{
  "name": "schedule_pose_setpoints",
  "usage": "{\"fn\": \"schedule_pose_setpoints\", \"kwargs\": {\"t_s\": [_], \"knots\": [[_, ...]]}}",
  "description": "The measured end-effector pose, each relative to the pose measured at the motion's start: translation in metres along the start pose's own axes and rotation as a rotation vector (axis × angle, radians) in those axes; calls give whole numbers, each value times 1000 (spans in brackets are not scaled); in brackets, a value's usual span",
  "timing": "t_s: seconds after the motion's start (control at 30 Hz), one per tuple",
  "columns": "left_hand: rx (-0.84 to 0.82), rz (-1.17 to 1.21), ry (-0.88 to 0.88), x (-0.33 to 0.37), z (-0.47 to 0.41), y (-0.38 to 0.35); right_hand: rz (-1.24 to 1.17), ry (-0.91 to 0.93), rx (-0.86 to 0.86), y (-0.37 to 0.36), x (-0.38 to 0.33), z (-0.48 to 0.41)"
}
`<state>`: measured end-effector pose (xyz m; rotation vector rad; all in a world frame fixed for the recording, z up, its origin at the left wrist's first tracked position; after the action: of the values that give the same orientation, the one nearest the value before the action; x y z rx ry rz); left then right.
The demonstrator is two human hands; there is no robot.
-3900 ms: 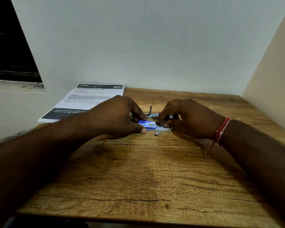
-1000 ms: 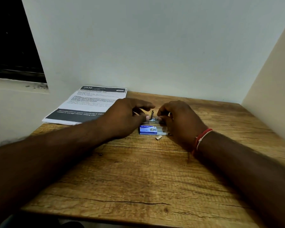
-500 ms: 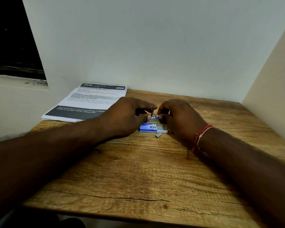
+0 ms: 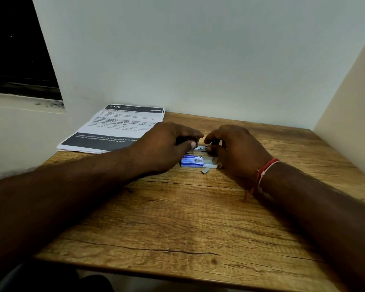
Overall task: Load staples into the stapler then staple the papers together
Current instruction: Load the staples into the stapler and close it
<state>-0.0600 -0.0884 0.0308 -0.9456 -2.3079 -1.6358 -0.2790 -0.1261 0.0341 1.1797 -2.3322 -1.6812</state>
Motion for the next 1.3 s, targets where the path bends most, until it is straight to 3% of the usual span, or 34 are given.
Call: {"fn": "schedule_pose_setpoints", "kwargs": {"t_s": [1.3], "knots": [[8,10,39,2,1,1,-15,45,-63,-2,1,4]]}}
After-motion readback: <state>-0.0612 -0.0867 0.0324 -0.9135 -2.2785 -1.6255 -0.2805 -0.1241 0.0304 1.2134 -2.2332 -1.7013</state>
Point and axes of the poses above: each hand's wrist, its own z-axis away from the middle knuckle, its own y-axis out of the back of the hand, x = y × z, the point moved 2 cm from there along -z, towards the middle knuckle, and after that the axes turned 10 degrees about -z, right-handed, at the moved point
